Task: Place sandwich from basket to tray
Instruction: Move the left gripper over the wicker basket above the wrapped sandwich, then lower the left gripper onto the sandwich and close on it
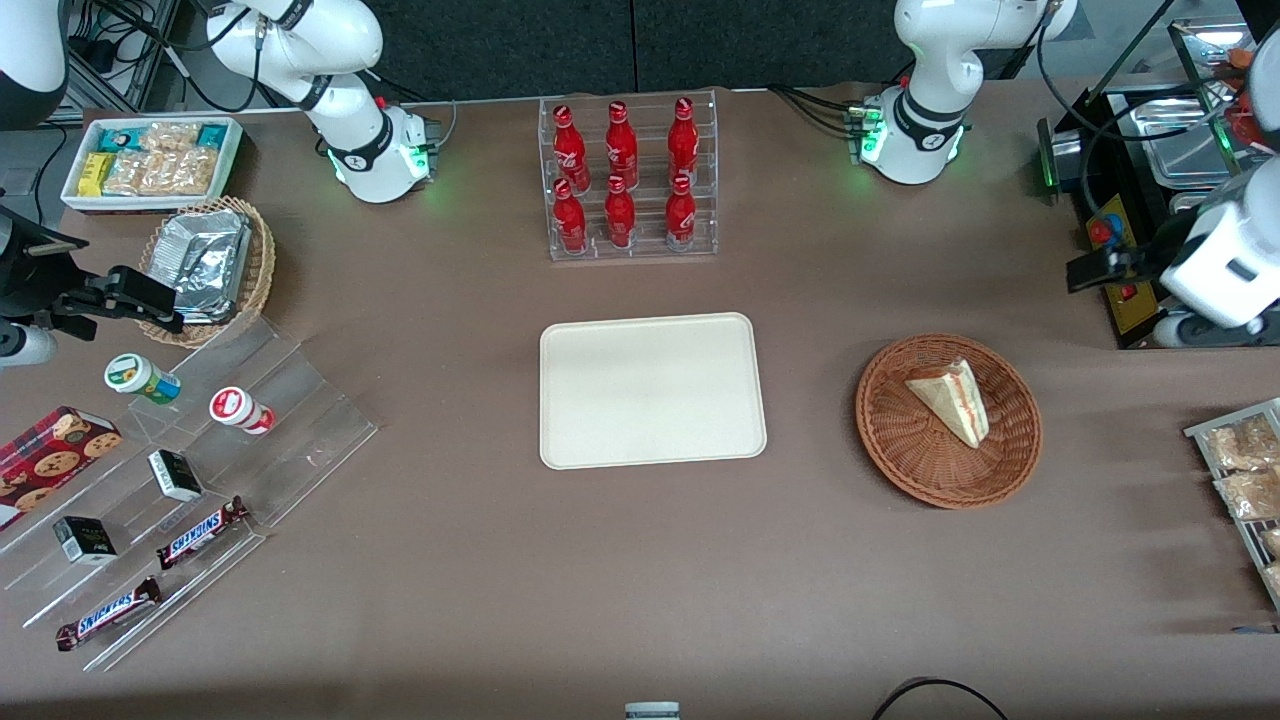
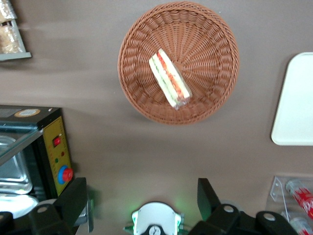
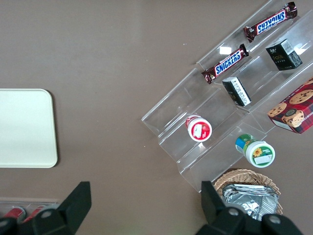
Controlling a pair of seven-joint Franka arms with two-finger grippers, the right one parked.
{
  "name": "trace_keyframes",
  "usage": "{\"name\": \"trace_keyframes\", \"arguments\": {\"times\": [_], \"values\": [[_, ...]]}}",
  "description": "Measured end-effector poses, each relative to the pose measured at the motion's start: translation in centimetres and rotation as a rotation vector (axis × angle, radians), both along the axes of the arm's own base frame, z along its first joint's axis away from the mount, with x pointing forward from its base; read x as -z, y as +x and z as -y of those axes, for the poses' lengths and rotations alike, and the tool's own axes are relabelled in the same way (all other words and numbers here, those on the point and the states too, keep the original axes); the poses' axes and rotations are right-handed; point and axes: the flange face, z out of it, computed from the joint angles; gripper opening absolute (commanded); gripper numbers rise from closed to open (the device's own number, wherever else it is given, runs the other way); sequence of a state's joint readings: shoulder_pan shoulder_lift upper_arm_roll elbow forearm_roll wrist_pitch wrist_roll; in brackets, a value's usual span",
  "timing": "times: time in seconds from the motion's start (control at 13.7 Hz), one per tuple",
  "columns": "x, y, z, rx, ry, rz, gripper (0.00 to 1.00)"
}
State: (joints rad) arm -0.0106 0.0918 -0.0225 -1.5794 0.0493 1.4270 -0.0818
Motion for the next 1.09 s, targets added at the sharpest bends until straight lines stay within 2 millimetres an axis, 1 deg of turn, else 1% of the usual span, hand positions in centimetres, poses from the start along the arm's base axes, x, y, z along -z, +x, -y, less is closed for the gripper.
{"name": "trace_keyframes", "arguments": {"times": [0.29, 0.58, 0.73, 0.95, 1.09], "values": [[5.8, 0.8, 0.6, -0.115, 0.027, 0.043, 0.99], [10.9, 1.1, 3.0, -0.257, 0.054, 0.104, 0.99], [13.5, 1.1, 3.7, -0.293, 0.057, 0.127, 0.99], [17.0, 0.9, 3.7, -0.322, 0.058, 0.136, 0.99], [18.8, 0.6, 3.6, -0.339, 0.058, 0.143, 0.99]]}}
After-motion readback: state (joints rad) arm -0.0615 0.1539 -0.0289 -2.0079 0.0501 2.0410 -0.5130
